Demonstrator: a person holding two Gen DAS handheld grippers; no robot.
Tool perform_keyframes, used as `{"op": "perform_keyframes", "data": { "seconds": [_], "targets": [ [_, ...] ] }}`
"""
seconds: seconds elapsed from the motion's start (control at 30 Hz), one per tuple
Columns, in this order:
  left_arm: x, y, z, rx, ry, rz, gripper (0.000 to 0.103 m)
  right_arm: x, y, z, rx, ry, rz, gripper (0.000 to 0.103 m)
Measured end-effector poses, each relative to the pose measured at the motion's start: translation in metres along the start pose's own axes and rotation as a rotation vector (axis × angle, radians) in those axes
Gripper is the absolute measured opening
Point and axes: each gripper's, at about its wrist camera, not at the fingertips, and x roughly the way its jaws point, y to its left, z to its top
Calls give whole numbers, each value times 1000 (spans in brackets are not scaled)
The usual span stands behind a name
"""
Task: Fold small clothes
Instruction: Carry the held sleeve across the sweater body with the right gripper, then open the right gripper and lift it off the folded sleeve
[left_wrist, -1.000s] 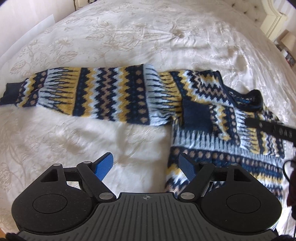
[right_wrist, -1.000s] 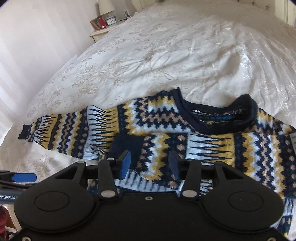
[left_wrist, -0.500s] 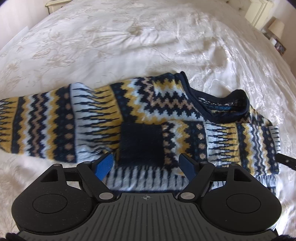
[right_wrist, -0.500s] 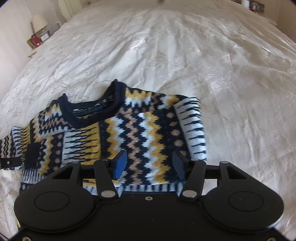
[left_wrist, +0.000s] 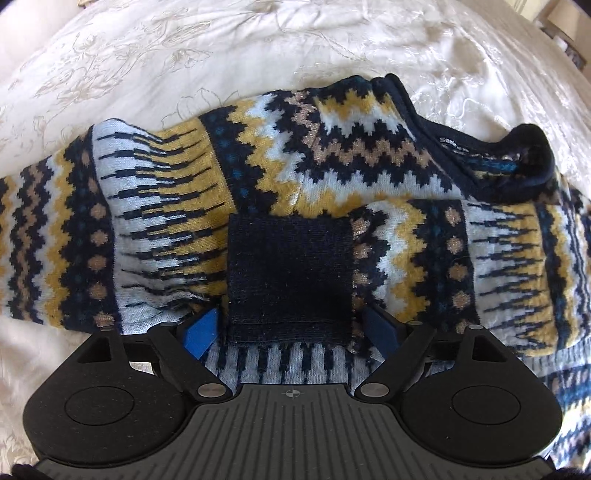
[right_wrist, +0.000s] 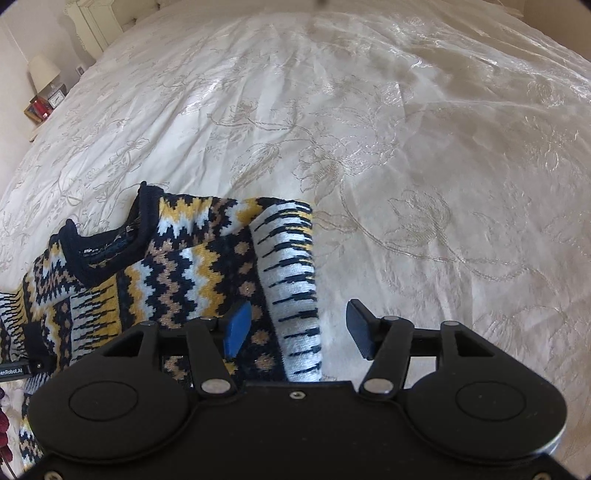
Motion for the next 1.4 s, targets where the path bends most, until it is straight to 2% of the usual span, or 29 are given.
{"op": "perform_keyframes", "data": {
  "seconds": [0.23,0.4,0.43,0.5,0.63,0.73,0.77,0.8,0.83,0.87,0.93,1.03,1.1,1.17,1.3,1.4],
  "targets": [
    [4,-5,2,-1,5,29,93,22,-16,8,59,10,38,63],
    [5,-6,3,-2,10,27,94,34,-10,14,59,14,71,62],
    [5,-6,3,-3,10,27,95,36,-8,15,59,18,82,59],
    [7,-5,4,-4,8,28,95,37,2,16,31,29,103,15],
    [8,-6,2,-7,4,27,95,25,26,18,-105,16,-10,14],
    [9,-7,2,-11,4,24,98,28,18,19,-72,43,-47,15],
    [9,-7,2,-14,4,20,100,31,16,19,-60,50,-47,18],
    [10,-7,2,-15,7,14,101,31,15,19,-51,50,-35,27],
    [10,-7,3,-15,9,11,102,29,17,20,-44,44,-36,29],
    [11,-7,4,-18,11,9,102,26,17,21,-41,33,-41,46],
    [11,-5,5,-23,12,-3,102,12,21,22,-36,-6,-43,66],
    [6,2,3,-25,-5,-49,102,-12,29,20,-48,-60,-39,73],
    [0,9,0,-20,-23,-83,102,-29,38,17,-63,-91,-33,84],
    [-11,16,-7,-18,-50,-113,102,-44,45,12,-80,-116,-20,87],
    [-37,32,-25,-58,-90,-132,102,-69,66,-3,-115,-146,8,102],
    [-58,52,-40,-99,-116,-143,102,-82,83,-20,-135,-138,49,103]
  ]
}}
